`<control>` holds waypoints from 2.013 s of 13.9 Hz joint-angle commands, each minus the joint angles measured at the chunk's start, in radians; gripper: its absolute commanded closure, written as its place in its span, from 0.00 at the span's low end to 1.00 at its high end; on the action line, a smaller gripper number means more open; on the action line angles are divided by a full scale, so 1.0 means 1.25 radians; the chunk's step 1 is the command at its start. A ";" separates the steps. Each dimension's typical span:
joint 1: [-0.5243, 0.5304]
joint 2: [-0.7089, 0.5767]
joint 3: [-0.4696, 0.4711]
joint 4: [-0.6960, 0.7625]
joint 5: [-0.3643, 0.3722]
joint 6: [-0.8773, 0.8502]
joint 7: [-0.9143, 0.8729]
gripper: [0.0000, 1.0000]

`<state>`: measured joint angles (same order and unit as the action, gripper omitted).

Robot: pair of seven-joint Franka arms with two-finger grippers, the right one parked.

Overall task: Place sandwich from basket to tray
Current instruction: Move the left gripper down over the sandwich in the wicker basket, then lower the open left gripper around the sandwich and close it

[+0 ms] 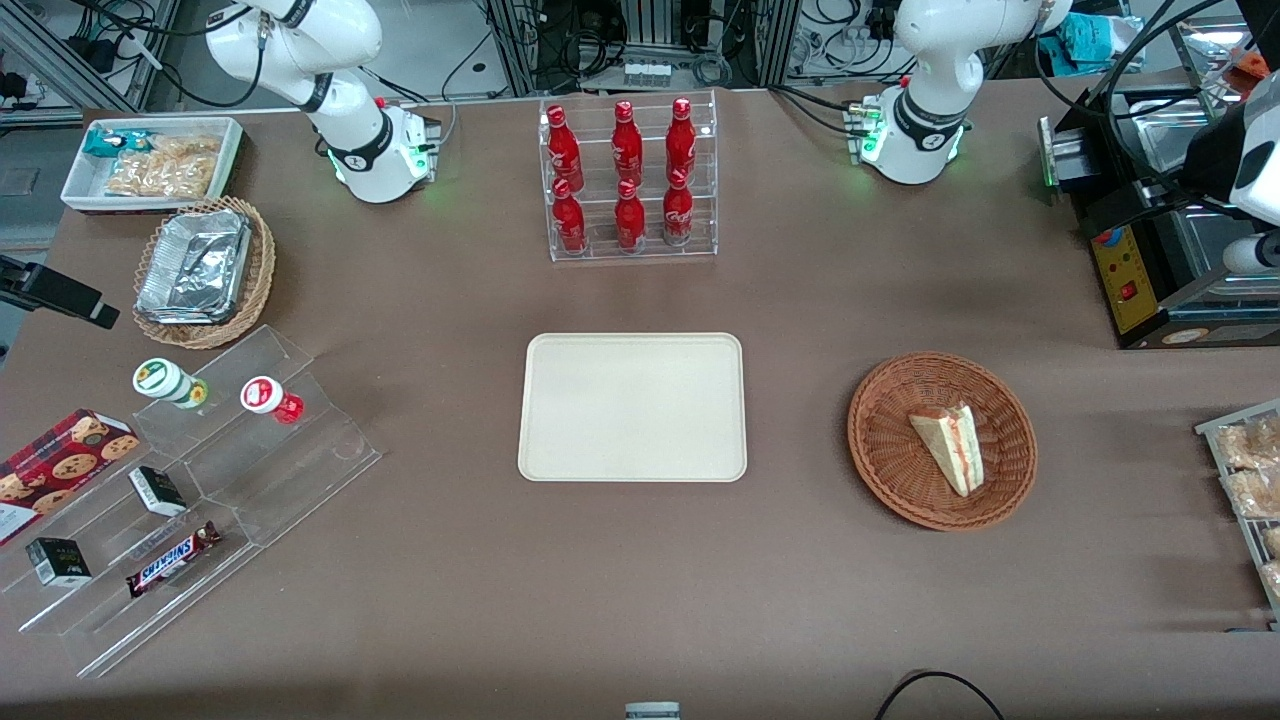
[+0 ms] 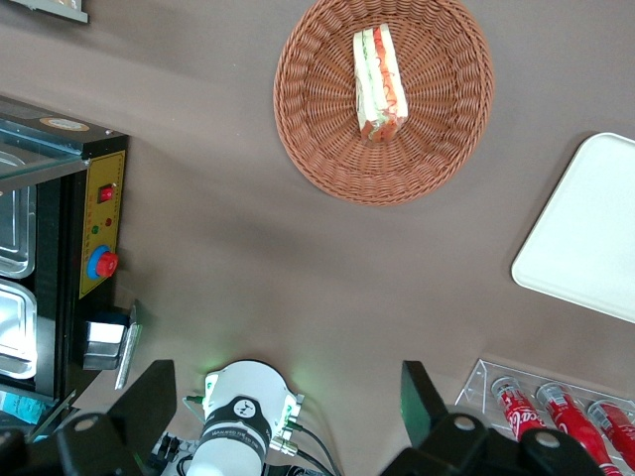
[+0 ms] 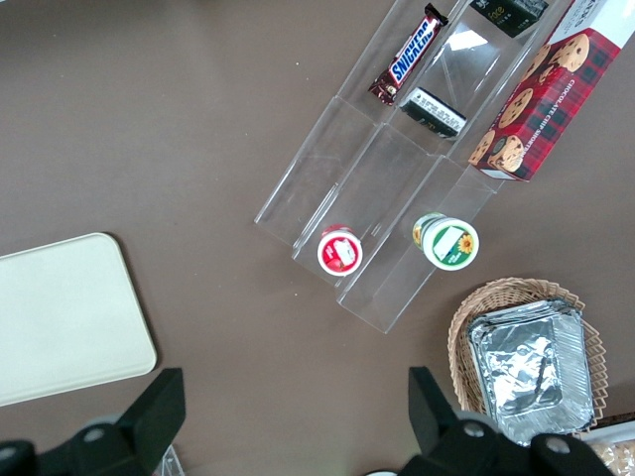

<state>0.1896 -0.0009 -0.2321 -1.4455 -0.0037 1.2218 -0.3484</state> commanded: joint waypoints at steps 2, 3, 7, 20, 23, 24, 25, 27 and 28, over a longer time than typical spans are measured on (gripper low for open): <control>0.001 0.013 -0.005 0.020 0.000 -0.001 -0.010 0.00; -0.001 0.021 -0.005 0.020 0.003 0.002 -0.011 0.00; -0.004 0.057 -0.006 0.024 0.049 0.024 -0.006 0.00; -0.006 0.290 -0.008 0.018 0.080 0.155 -0.053 0.00; -0.020 0.382 -0.011 -0.049 0.099 0.352 -0.260 0.00; -0.020 0.388 -0.011 -0.085 0.089 0.406 -0.266 0.00; -0.017 0.392 -0.011 -0.111 0.083 0.441 -0.277 0.00; -0.017 0.409 -0.011 -0.120 0.072 0.480 -0.291 0.00; -0.020 0.420 -0.011 -0.120 0.068 0.491 -0.292 0.00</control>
<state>0.1676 0.5368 -0.2436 -1.5798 0.0927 1.8109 -0.6874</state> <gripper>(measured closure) 0.000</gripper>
